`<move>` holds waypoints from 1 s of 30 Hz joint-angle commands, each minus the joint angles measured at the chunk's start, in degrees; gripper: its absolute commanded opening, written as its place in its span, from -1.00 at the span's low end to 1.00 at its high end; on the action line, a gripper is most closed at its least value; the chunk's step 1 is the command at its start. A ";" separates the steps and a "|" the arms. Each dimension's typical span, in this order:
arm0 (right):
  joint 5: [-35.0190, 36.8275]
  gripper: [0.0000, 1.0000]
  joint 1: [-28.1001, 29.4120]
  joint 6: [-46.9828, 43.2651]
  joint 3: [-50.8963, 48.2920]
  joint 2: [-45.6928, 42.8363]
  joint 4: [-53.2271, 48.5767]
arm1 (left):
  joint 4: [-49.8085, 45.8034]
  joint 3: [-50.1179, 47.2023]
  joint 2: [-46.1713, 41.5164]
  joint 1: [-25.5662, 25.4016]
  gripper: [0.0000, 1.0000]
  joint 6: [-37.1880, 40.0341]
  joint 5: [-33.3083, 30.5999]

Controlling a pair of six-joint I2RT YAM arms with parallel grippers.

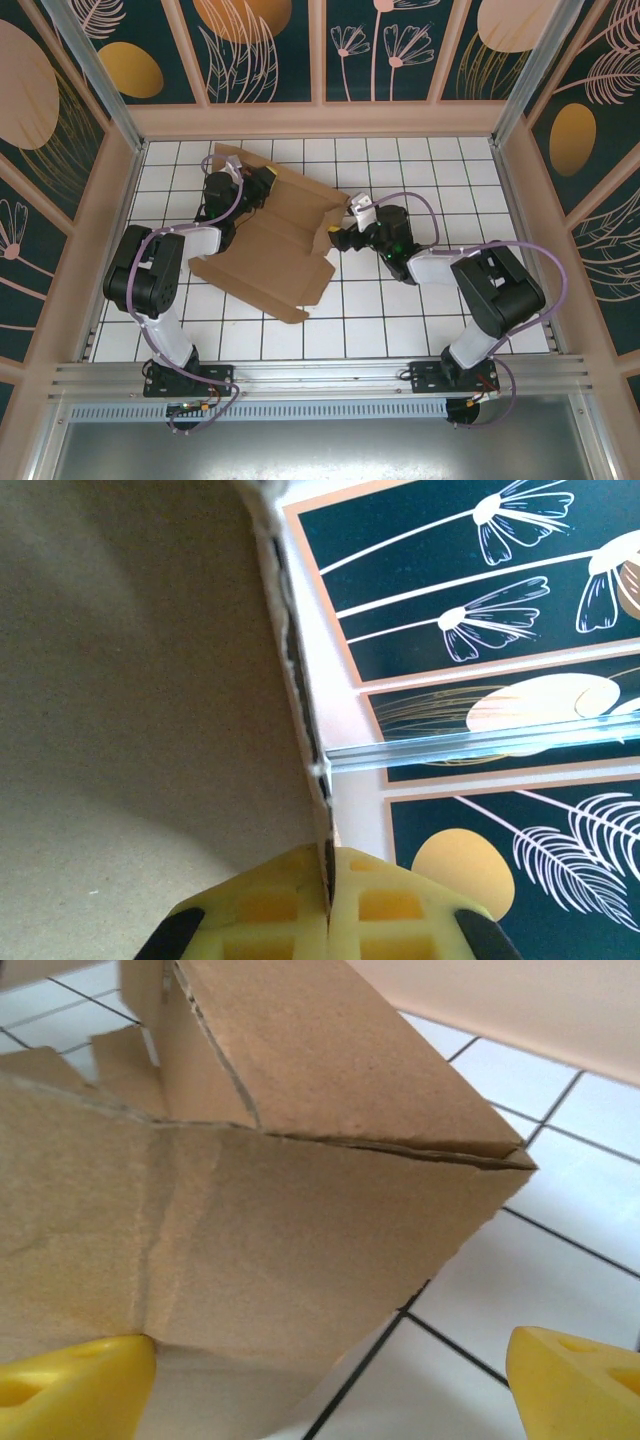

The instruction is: Fold the paper box

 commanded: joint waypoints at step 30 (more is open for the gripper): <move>32.71 0.41 8.89 5.13 -0.13 1.04 8.01 | 4.44 -2.92 -0.69 -1.32 -1.00 -0.24 2.59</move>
